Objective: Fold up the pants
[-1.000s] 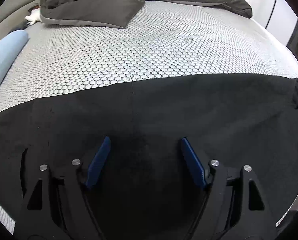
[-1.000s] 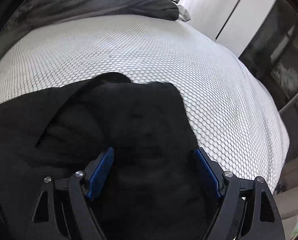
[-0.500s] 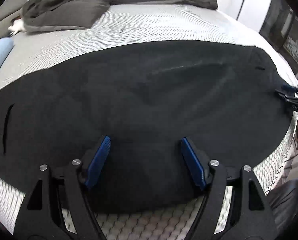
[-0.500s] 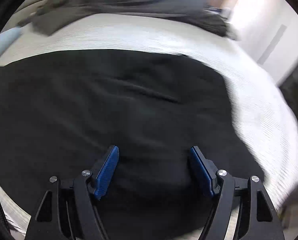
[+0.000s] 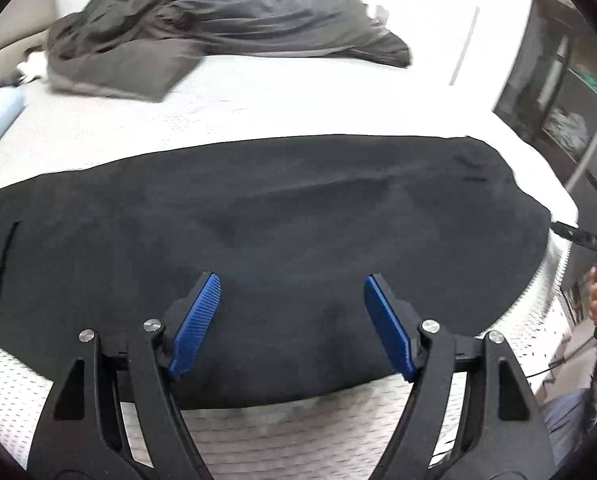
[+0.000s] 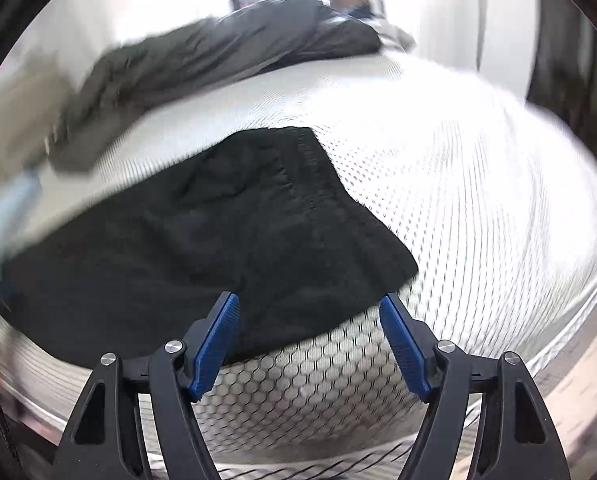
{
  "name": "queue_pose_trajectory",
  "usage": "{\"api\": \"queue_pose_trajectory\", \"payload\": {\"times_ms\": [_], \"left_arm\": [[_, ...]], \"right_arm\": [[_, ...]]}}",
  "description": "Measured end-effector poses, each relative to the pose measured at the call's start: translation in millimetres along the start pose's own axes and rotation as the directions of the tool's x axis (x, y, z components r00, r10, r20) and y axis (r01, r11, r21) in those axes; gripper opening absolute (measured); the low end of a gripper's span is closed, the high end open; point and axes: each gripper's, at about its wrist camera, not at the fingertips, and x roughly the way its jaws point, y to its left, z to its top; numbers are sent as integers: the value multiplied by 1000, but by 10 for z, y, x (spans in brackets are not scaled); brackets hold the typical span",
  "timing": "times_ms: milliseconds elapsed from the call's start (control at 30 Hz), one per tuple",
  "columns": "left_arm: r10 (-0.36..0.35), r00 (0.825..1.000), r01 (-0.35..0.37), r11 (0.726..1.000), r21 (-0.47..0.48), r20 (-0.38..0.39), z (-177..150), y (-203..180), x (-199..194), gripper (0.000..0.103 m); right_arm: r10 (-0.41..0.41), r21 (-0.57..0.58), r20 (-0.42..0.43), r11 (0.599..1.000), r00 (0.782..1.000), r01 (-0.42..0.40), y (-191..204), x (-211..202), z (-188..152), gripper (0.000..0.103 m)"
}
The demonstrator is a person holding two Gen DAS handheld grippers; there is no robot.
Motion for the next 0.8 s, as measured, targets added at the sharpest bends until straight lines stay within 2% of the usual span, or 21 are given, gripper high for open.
{"api": "queue_pose_trajectory", "payload": {"times_ms": [100,167,233,267,333,400,433,500,567,633,667,700,767,800], "left_arm": [[-58,996,63,995,75,-62,-107,-346,152,73],[-53,992,69,987,146,-110,-197,-519,267,76],[37,991,-4,970,244,-132,-318,-684,368,80],[61,991,-27,961,275,-116,-351,-730,363,81],[42,992,-12,970,242,-120,-321,-685,334,81],[-4,993,26,981,191,-116,-283,-608,277,80],[-19,994,36,986,164,-107,-263,-550,251,80],[-18,997,27,992,120,-78,-221,-434,159,80],[-1,999,5,997,73,-48,-178,-320,109,80],[14,999,-14,1000,8,-30,-119,-167,75,80],[18,1000,-19,1000,-21,-22,-98,-85,42,80],[19,1000,-20,999,-49,-15,-75,-3,14,80],[19,1000,-18,994,-105,5,4,199,-42,80],[25,999,-22,991,-132,22,24,298,-89,80]], "right_arm": [[136,169,-71,978,988,-123,-260,135,15,74],[205,275,-63,944,977,-181,-380,230,-37,75],[255,358,6,902,967,-240,-614,495,22,75],[292,405,65,866,954,-293,-663,517,33,75],[333,471,136,807,933,-357,-723,579,60,74],[324,522,179,769,929,-369,-740,640,94,66],[313,531,182,767,932,-361,-728,658,108,62],[257,523,186,792,949,-316,-655,695,173,33],[207,502,195,818,959,-279,-646,692,349,21],[189,436,245,855,951,-282,-475,566,453,17],[197,387,270,874,943,-293,-357,493,521,16],[241,308,294,892,925,-331,-123,356,564,15],[342,159,310,901,887,-403,282,176,658,15],[420,49,293,891,859,-452,601,109,684,16]]}}
